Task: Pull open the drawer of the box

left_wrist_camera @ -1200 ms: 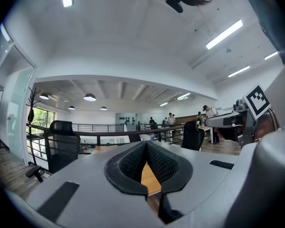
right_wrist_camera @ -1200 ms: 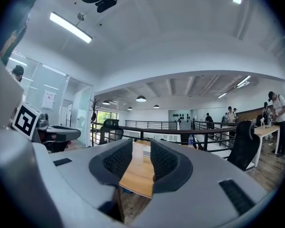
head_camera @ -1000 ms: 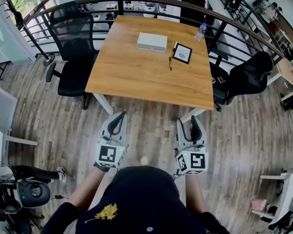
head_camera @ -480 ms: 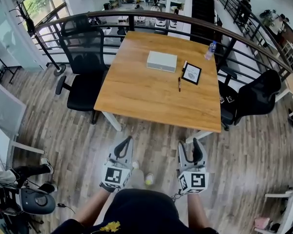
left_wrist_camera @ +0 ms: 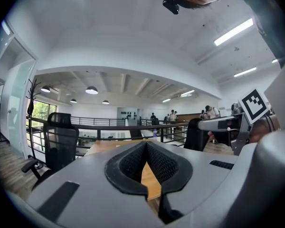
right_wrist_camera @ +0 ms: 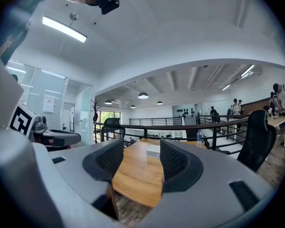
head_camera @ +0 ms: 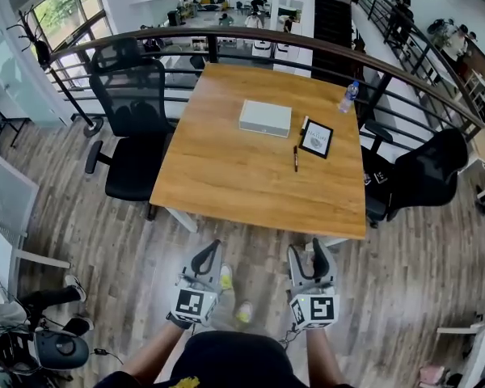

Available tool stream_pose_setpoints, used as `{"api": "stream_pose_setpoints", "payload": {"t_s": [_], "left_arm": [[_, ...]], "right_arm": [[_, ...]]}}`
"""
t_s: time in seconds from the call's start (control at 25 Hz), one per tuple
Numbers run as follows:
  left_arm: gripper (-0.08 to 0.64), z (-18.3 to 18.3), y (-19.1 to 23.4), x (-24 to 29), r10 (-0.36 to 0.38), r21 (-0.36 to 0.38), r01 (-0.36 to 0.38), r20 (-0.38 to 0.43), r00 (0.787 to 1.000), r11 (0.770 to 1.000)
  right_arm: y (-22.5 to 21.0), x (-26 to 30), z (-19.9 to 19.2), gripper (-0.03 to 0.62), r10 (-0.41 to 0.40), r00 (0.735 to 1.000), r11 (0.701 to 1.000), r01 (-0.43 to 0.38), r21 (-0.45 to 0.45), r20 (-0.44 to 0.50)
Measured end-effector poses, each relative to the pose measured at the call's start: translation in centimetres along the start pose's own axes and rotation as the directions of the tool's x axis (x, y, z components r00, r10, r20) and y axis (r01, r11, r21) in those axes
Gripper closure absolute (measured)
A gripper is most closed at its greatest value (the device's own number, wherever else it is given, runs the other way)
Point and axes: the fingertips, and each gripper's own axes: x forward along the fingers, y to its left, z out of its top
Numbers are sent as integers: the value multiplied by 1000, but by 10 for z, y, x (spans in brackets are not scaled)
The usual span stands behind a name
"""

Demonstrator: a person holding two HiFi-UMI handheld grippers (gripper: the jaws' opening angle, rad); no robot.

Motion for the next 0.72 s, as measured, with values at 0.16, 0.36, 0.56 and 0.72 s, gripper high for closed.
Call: {"api": "stream_pose_setpoints", "payload": {"t_s": [0.16, 0.36, 0.56, 0.72], "left_arm": [[541, 9, 19, 27, -7, 10, 7, 8, 1000, 1000], [541, 24, 51, 56, -3, 2, 3, 28, 1000, 1000], [541, 44, 84, 80, -7, -11, 8, 57, 998, 1000], [541, 50, 107, 94, -17, 1, 17, 76, 997, 1000]], "right_arm": [[-7, 29, 5, 364, -10, 1000, 1000, 10, 1, -13], [-10, 69, 14, 368, -24, 1000, 1000, 24, 6, -18], [-14, 111, 47, 373, -39, 999, 998, 39, -39, 14], [-16, 134, 63, 379, -58, 998, 996, 60, -67, 39]]}}
